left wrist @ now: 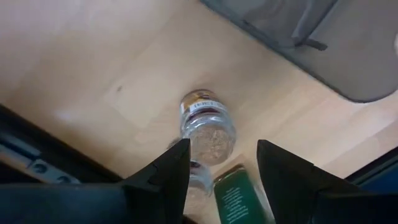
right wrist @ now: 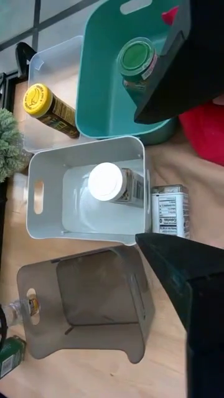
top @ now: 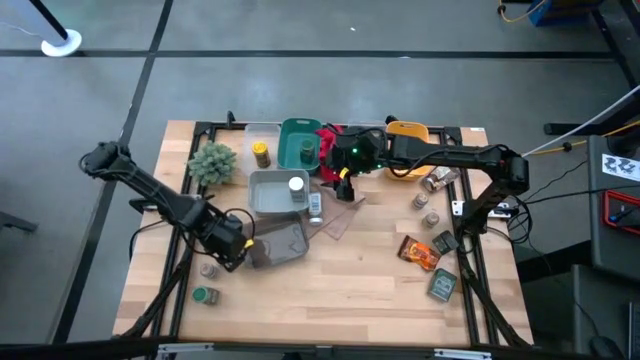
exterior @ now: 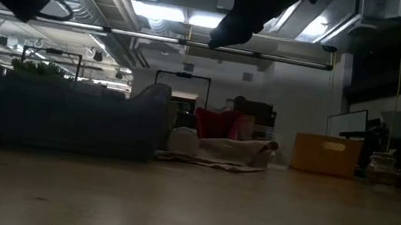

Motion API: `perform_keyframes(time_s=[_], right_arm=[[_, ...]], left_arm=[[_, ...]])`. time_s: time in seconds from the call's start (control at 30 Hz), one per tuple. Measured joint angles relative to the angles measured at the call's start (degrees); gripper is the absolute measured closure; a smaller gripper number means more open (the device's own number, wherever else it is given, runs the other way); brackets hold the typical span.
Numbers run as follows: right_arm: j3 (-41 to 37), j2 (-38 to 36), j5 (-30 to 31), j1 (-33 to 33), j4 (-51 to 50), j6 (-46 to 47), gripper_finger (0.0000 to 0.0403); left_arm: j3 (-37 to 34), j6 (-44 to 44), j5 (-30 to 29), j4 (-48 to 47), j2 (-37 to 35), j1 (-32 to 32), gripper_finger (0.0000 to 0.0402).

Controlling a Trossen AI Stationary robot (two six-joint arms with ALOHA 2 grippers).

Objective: Sort spices by type
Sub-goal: Put the brown seasoning bottle into the black bin

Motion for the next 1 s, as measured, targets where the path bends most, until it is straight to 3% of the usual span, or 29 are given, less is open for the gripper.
perform_keyframes(time_s=[0.3, 1.0], right_arm=[[0.0, 0.02, 0.0, 0.0, 0.09, 0.01, 0.0102], [0.0, 0.07, 0.0, -0.02, 0.17, 0.01, 0.0102]], left_arm=[[-3.9, -5.87, 0.08, 4.42, -0.1, -3.83, 0.0233], [-2.48, -4.13, -1.47, 3.63, 0.04, -4.46, 0.0233]])
